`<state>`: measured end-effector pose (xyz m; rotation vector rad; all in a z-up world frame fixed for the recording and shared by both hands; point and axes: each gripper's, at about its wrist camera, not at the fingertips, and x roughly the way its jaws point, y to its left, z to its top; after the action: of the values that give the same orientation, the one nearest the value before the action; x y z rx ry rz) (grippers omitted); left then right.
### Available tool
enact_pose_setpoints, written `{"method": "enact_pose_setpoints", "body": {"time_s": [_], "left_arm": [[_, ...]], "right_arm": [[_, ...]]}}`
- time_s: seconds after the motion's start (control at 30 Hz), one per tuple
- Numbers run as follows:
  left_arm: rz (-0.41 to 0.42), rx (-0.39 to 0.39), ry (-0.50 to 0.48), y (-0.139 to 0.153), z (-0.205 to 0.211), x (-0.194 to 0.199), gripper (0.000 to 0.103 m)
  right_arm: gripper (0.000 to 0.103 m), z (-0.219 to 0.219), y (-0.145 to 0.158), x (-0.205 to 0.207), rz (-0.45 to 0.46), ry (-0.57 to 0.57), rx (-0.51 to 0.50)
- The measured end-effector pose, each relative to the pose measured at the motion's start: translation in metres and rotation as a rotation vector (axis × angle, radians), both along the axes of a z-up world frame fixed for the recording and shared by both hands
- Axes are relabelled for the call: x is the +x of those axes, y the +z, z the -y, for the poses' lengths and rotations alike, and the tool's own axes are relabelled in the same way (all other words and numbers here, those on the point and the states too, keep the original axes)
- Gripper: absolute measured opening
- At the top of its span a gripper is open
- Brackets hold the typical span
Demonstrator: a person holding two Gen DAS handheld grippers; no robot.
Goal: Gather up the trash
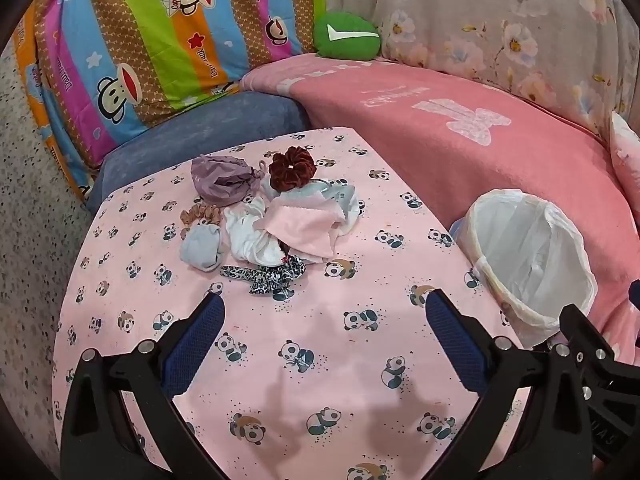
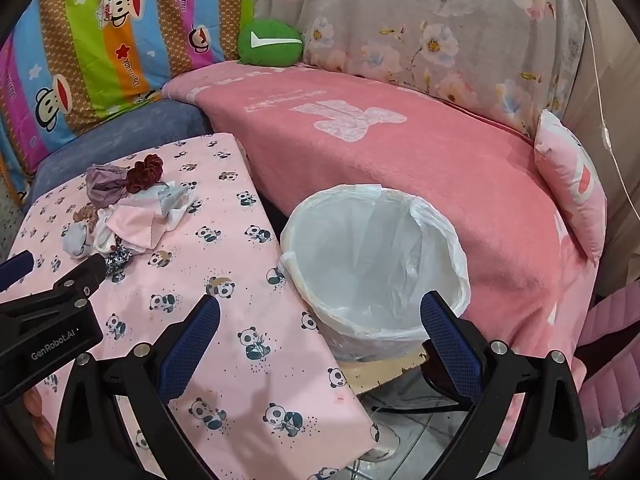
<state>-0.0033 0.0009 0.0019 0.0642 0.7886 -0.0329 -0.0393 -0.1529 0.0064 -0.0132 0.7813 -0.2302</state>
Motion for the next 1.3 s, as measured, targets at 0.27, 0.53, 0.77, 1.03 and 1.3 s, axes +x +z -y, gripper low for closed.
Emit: {"method": "enact_pose_setpoints", "body": {"time_s": [0.27,0.53,0.77,1.03,1.3], "left_arm": [[0.003,0.008,-0.009,0.0021,0.0047,-0.0025,0.096],[0.005,0.008,-0.008,0.0027,0.0056,-0.0037,0.096],[0.012,0.015,-0.012,0.0030,0.0090,-0.0060,0.096],[0.016,0.017,-0.012,0.0034,0.0100,-0.0084,0.096],[0.022,0.021,-0.012,0.0042,0.0090,-0.0091,0.096]], "right_arm": [[0.098,-0.0025,0.0006,-0.0017,0.007,0.000,-0.005],[0.098,-0.0031,0.0013,-0.0040,0.013,0.002,-0.003],[0.098,-0.0030,0.0018,-0.0046,0.014,0.001,-0.004],[0.098,-0.0004,0.0039,-0.0077,0.020,-0.006,-0.003],[0.098,0.0025,0.0037,-0.0084,0.020,-0.013,-0.002]]}}
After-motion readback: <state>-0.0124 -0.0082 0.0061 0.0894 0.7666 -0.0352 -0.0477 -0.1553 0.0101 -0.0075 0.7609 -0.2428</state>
